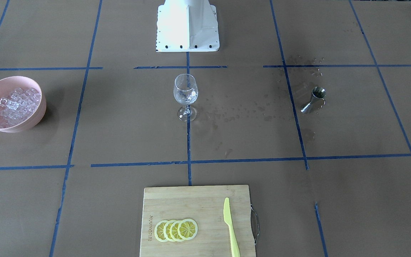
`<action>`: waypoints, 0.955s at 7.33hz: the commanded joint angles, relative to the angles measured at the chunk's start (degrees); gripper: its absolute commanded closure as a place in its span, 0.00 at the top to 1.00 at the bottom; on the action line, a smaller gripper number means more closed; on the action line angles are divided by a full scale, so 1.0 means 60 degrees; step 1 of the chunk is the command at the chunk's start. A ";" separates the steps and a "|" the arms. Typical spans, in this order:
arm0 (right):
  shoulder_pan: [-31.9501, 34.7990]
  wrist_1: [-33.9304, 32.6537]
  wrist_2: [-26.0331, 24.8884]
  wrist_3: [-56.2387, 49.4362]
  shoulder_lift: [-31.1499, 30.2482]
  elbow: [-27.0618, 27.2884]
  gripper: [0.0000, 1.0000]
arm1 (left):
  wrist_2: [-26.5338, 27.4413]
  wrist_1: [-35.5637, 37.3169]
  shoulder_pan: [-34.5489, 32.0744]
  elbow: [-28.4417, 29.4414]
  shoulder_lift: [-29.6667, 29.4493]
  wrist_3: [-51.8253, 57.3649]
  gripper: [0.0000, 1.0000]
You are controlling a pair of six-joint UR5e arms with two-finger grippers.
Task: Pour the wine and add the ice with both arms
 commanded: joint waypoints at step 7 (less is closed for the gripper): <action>-0.0005 0.2108 -0.0019 0.0479 0.0169 0.0552 1.00 | -0.0009 -0.5139 -0.0037 0.0312 0.0071 -0.0096 1.00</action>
